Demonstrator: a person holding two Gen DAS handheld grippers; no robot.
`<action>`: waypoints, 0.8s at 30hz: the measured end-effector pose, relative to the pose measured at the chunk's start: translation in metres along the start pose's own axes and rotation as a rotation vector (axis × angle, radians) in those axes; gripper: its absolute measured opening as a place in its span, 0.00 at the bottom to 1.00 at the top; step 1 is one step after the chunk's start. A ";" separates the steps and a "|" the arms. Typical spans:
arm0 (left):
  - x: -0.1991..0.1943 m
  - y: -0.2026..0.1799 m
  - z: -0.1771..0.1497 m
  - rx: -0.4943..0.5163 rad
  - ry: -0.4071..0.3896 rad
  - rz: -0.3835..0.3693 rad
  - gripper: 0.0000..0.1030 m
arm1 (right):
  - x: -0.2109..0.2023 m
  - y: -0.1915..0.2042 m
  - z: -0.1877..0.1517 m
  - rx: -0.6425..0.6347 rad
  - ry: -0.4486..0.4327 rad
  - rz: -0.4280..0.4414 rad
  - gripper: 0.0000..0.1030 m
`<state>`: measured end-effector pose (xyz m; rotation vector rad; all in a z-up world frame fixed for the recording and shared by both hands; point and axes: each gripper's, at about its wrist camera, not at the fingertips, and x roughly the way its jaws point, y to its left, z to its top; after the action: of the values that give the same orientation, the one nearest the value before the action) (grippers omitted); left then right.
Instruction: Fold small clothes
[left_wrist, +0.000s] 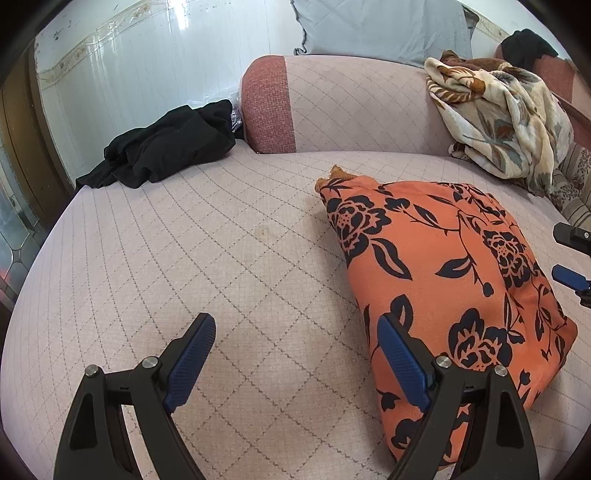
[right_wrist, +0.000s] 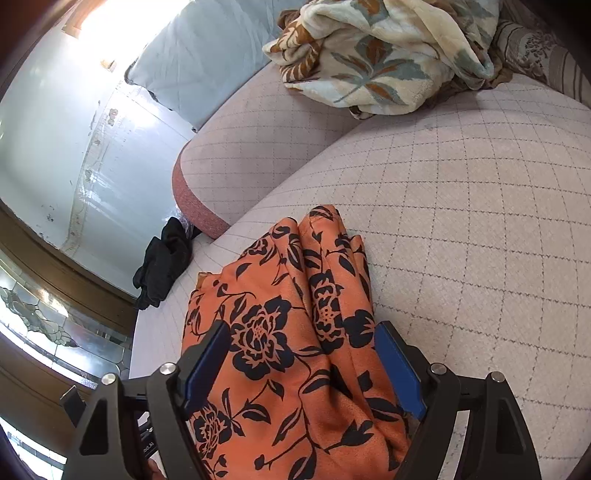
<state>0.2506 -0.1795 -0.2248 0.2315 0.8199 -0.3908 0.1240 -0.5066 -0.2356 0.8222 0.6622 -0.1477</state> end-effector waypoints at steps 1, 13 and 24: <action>0.000 0.000 0.000 0.000 0.001 -0.002 0.87 | 0.000 -0.001 0.000 0.000 0.001 -0.001 0.80; 0.004 -0.005 0.000 0.011 0.012 -0.018 0.87 | 0.015 -0.017 -0.002 0.015 0.074 -0.017 0.80; 0.007 -0.005 0.001 0.006 0.014 -0.018 0.87 | 0.018 -0.020 -0.005 0.014 0.089 -0.015 0.80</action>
<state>0.2538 -0.1863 -0.2297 0.2332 0.8355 -0.4094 0.1281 -0.5143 -0.2618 0.8413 0.7524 -0.1303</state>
